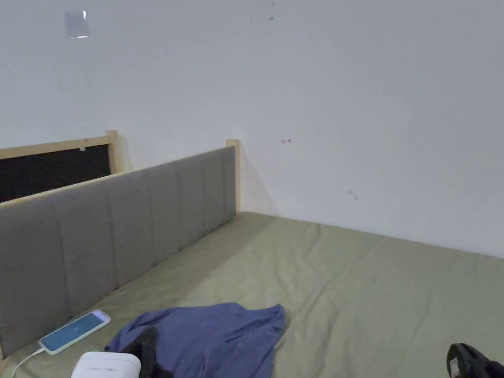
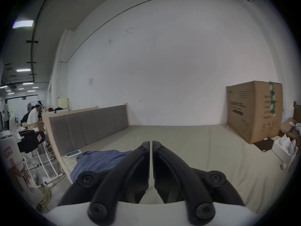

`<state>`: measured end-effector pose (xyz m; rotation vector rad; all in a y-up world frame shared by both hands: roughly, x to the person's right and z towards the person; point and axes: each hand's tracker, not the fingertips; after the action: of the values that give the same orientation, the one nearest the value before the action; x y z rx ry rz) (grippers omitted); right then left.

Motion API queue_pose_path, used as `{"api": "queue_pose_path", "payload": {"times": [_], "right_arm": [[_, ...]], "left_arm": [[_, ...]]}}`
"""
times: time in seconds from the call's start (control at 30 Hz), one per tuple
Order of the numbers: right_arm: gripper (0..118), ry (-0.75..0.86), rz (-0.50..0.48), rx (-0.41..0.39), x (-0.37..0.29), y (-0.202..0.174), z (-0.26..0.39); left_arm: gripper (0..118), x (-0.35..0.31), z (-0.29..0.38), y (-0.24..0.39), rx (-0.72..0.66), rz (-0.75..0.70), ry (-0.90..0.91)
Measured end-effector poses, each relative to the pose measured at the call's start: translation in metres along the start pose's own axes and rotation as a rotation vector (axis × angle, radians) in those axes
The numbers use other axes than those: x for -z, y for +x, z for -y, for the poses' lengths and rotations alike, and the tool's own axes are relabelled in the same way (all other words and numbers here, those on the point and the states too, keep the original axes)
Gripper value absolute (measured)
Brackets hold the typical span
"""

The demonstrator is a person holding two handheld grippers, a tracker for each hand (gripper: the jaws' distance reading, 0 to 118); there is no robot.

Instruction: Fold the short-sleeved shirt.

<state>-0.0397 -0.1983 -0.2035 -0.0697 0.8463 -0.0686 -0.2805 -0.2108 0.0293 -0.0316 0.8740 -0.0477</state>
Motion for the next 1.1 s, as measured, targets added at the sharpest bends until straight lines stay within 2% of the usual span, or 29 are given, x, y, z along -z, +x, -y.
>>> {"api": "queue_pose_path", "payload": {"times": [0.07, 0.17, 0.23, 0.3, 0.37, 0.43, 0.5, 0.53, 0.57, 0.63, 0.67, 0.7, 0.8, 0.9, 0.93, 1.1], "right_arm": [[4, -0.009, -0.05, 0.005, 0.008, -0.006, -0.002], [4, -0.017, -0.064, 0.005, 0.012, -0.003, -0.001], [4, -0.03, -0.074, 0.007, 0.011, 0.006, 0.002], [4, -0.06, -0.064, 0.0, 0.013, 0.016, 0.006], [4, -0.11, -0.037, -0.019, 0.017, 0.028, 0.012], [4, -0.16, -0.015, -0.026, 0.024, 0.041, 0.02], [4, -0.209, 0.016, -0.015, 0.033, 0.052, 0.03], [4, -0.236, 0.024, -0.004, 0.038, 0.059, 0.035], [4, -0.26, 0.032, 0.005, 0.043, 0.065, 0.04], [4, -0.315, 0.05, 0.021, 0.051, 0.077, 0.052], [4, -0.332, 0.058, 0.024, 0.055, 0.082, 0.056], [4, -0.35, 0.07, 0.024, 0.058, 0.087, 0.061], [4, -0.396, 0.1, 0.042, 0.067, 0.096, 0.072], [4, -0.451, 0.107, 0.071, 0.074, 0.103, 0.085], [4, -0.466, 0.105, 0.072, 0.076, 0.104, 0.088], [4, -0.487, 0.098, 0.054, 0.077, 0.1, 0.096]], "left_arm": [[0, -0.006, 0.004, -0.01, -0.062, -0.019, 0.028], [0, 0.002, 0.001, -0.01, -0.074, -0.052, 0.025], [0, 0.022, -0.007, -0.008, -0.072, -0.037, 0.022], [0, 0.066, -0.017, -0.002, -0.013, 0.012, -0.05], [0, 0.137, -0.017, 0.001, 0.024, 0.194, -0.268], [0, 0.211, 0.004, 0.001, -0.008, 0.382, -0.509], [8, 0.267, 0.038, 0.005, -0.041, 0.388, -0.715], [8, 0.29, 0.055, 0.007, -0.051, 0.379, -0.77], [32, 0.309, 0.07, 0.009, -0.03, 0.346, -0.808], [118, 0.342, 0.1, 0.015, 0.035, 0.269, -0.902], [114, 0.357, 0.104, 0.015, 0.04, 0.251, -0.847], [110, 0.365, 0.12, 0.017, 0.072, 0.237, -0.873], [111, 0.393, 0.152, 0.023, 0.085, 0.202, -0.971], [111, 0.418, 0.189, 0.04, 0.073, 0.244, -1.089], [115, 0.422, 0.199, 0.045, 0.09, 0.225, -1.131], [118, 0.425, 0.197, 0.023, 0.024, 0.257, -1.041]]}}
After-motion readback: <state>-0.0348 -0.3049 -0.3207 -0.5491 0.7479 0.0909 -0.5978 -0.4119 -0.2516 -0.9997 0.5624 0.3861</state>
